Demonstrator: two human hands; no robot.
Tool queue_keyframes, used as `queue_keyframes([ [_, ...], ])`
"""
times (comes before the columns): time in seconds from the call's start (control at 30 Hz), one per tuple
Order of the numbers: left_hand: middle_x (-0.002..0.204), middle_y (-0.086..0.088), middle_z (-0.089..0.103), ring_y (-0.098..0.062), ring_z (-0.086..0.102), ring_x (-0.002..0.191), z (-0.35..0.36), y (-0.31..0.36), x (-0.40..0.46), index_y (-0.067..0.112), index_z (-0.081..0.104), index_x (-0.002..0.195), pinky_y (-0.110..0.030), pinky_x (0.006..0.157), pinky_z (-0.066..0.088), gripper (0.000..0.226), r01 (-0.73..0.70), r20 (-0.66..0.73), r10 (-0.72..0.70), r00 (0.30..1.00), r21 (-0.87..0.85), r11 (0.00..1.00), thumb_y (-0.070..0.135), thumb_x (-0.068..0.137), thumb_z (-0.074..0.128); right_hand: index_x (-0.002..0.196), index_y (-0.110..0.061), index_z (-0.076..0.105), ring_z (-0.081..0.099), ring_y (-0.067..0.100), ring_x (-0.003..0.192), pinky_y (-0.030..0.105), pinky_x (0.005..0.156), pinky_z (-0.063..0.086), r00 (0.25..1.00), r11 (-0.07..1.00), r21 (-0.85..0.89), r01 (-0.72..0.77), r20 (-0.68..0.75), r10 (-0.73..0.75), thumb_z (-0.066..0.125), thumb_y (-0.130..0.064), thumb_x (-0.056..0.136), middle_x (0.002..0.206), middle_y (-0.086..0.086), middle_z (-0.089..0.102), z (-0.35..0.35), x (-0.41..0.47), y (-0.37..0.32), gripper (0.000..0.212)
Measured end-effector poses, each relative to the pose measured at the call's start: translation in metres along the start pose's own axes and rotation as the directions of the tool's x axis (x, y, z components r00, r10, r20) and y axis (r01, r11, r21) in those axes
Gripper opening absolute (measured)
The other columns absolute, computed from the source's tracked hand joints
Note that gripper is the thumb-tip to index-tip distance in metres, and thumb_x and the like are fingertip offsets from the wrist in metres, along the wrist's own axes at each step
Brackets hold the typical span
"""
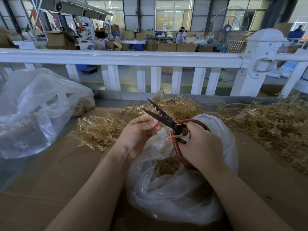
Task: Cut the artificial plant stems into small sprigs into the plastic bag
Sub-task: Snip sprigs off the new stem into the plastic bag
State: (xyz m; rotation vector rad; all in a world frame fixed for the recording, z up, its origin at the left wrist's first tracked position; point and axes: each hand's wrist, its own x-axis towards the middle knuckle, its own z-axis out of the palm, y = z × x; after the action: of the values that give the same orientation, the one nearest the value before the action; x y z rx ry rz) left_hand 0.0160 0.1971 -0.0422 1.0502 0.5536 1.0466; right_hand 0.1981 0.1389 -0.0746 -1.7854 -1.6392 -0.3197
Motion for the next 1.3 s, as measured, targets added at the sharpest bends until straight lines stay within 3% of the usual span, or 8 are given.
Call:
queue_keyframes([
  [0.17, 0.067, -0.005, 0.067, -0.013, 0.063, 0.063, -0.0017, -0.0009, 0.0003, 0.013, 0.070, 0.069, -0.022, 0.064, 0.055, 0.006, 0.018, 0.014, -0.017, 1.000, -0.034, 0.999, 0.009, 0.074, 0.071, 0.073, -0.032, 0.047, 0.046, 0.004, 0.049, 0.025, 0.047, 0.046, 1.000, 1.000, -0.004, 0.008, -0.012, -0.008, 0.056, -0.075, 0.081, 0.055, -0.014, 0.048, -0.0020, -0.0004, -0.0014, 0.045],
  [0.33, 0.070, -0.002, 0.067, -0.011, 0.062, 0.066, -0.0031, -0.0017, 0.0008, 0.013, 0.070, 0.074, -0.020, 0.068, 0.053, 0.002, -0.011, 0.024, 0.011, 1.000, -0.003, 1.000, 0.013, 0.074, 0.072, 0.080, -0.027, 0.061, 0.051, 0.005, 0.051, 0.025, 0.049, 0.048, 0.999, 0.999, 0.012, 0.036, -0.030, -0.036, 0.049, -0.076, 0.082, 0.059, -0.013, 0.055, -0.0039, -0.0013, -0.0016, 0.051],
  [0.53, 0.071, -0.001, 0.069, -0.010, 0.062, 0.066, -0.0022, -0.0021, 0.0006, 0.014, 0.071, 0.075, -0.023, 0.072, 0.047, 0.004, -0.029, 0.021, 0.027, 0.999, 0.092, 0.995, 0.010, 0.074, 0.070, 0.067, -0.035, 0.034, 0.043, 0.002, 0.049, 0.024, 0.046, 0.041, 1.000, 0.999, 0.036, 0.020, -0.025, -0.019, 0.030, -0.076, 0.075, 0.055, -0.017, 0.043, -0.0058, -0.0012, -0.0037, 0.041],
  [0.67, 0.070, -0.002, 0.068, -0.012, 0.060, 0.066, -0.0017, -0.0013, 0.0007, 0.011, 0.066, 0.076, -0.028, 0.074, 0.043, 0.005, -0.051, 0.006, 0.050, 0.999, 0.144, 0.988, 0.010, 0.073, 0.070, 0.074, -0.033, 0.046, 0.048, 0.004, 0.052, 0.025, 0.049, 0.047, 1.000, 0.999, 0.036, 0.016, -0.020, -0.015, 0.031, -0.076, 0.075, 0.059, -0.016, 0.050, -0.0036, -0.0006, -0.0021, 0.045],
  [0.87, 0.082, -0.006, 0.069, -0.015, 0.063, 0.074, -0.0014, 0.0013, 0.0009, 0.011, 0.066, 0.084, -0.023, 0.070, 0.050, 0.011, -0.086, 0.004, 0.087, 0.996, 0.183, 0.979, 0.001, 0.083, 0.065, 0.072, -0.030, 0.051, 0.046, 0.003, 0.049, 0.022, 0.046, 0.040, 1.000, 0.999, 0.020, 0.028, -0.010, -0.028, 0.047, -0.070, 0.079, 0.055, -0.015, 0.047, -0.0036, -0.0009, 0.0007, 0.041],
  [1.07, 0.076, -0.004, 0.071, -0.012, 0.065, 0.069, -0.0040, 0.0014, 0.0003, 0.007, 0.068, 0.078, -0.021, 0.070, 0.053, 0.008, -0.186, -0.030, 0.194, 0.981, 0.169, 0.968, 0.014, 0.077, 0.070, 0.070, -0.029, 0.049, 0.046, 0.003, 0.050, 0.020, 0.047, 0.033, 1.000, 0.999, 0.045, 0.019, 0.003, -0.019, 0.054, -0.067, 0.080, 0.056, -0.016, 0.046, -0.0036, -0.0001, 0.0005, 0.040],
  [1.17, 0.072, -0.001, 0.071, -0.009, 0.064, 0.067, -0.0046, 0.0005, 0.0004, 0.016, 0.072, 0.070, -0.020, 0.070, 0.052, 0.008, -0.222, -0.025, 0.234, 0.972, 0.239, 0.945, 0.017, 0.078, 0.070, 0.081, -0.029, 0.060, 0.056, 0.006, 0.058, 0.021, 0.052, 0.045, 1.000, 1.000, 0.027, 0.007, 0.027, -0.008, 0.061, -0.067, 0.084, 0.066, -0.015, 0.058, -0.0031, 0.0005, 0.0011, 0.038],
  [1.3, 0.073, -0.001, 0.072, -0.010, 0.065, 0.068, -0.0061, 0.0001, 0.0012, 0.017, 0.074, 0.073, -0.021, 0.071, 0.052, 0.009, -0.254, -0.022, 0.272, 0.962, 0.289, 0.923, 0.017, 0.081, 0.069, 0.081, -0.028, 0.060, 0.054, 0.006, 0.059, 0.028, 0.057, 0.052, 0.999, 0.999, 0.039, -0.012, 0.032, 0.010, 0.044, -0.074, 0.079, 0.066, -0.014, 0.058, -0.0053, 0.0008, -0.0013, 0.049],
])
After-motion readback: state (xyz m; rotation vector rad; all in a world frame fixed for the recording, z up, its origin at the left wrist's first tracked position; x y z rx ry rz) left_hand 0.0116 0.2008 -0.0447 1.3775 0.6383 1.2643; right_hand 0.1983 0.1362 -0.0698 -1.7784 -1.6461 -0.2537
